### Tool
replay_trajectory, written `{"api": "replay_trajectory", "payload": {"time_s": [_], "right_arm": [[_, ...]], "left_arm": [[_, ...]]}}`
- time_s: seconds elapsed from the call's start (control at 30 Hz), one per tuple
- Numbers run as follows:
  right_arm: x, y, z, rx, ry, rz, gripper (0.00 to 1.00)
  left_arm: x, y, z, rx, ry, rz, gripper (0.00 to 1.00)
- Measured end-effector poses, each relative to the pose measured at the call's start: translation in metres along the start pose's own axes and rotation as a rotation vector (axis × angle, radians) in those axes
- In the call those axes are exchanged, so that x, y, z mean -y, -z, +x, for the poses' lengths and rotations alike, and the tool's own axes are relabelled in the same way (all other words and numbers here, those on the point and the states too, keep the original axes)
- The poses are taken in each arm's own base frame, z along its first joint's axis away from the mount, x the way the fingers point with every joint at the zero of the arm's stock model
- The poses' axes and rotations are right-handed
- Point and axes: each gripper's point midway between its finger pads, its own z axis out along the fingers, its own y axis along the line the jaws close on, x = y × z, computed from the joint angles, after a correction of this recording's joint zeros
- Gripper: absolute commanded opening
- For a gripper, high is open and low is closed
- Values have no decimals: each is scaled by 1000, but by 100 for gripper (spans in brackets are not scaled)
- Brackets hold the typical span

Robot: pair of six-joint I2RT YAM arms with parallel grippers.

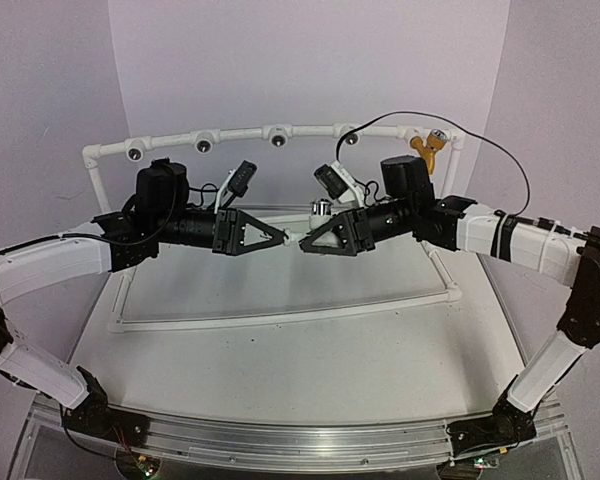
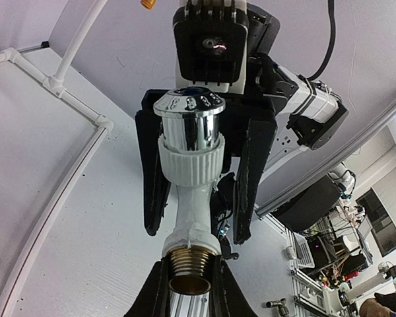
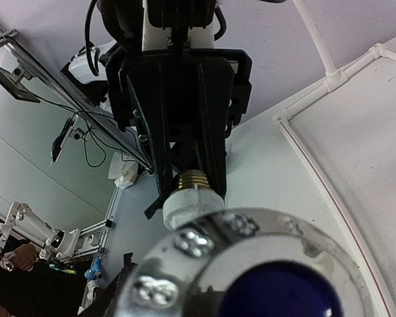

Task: Install the water faucets
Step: Pass from the left arm to the right

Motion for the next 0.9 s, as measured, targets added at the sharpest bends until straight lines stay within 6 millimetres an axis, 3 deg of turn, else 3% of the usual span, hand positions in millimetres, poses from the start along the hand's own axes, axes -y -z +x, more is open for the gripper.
{"api": "replay_trajectory", "payload": {"time_s": [0.13,0.43,0.57,0.67,0.73,0.77,0.83,0.9], "right_arm": [[0,-1,-7,28,5,5,62],[2,-1,-15,71,-11,12,50],[4,-1,-16,84,-18,12,34],[4,-2,-15,83,-34,4,4],[3,-2,-14,83,-30,-4,0],[3,-2,-14,84,-28,-5,0],[6,-2,-12,90,-23,3,0],[14,0,-9,107,-20,58,0]], "left_arm": [[1,0,-1,4,-4,3,0],[1,0,-1,4,-5,4,0],[0,0,1,1,-5,8,0],[0,0,3,-2,-4,10,0],[0,0,3,0,-5,11,2],[0,0,3,0,-5,11,9],[-1,0,3,2,-3,6,47],[-6,0,2,13,5,-17,72]]}}
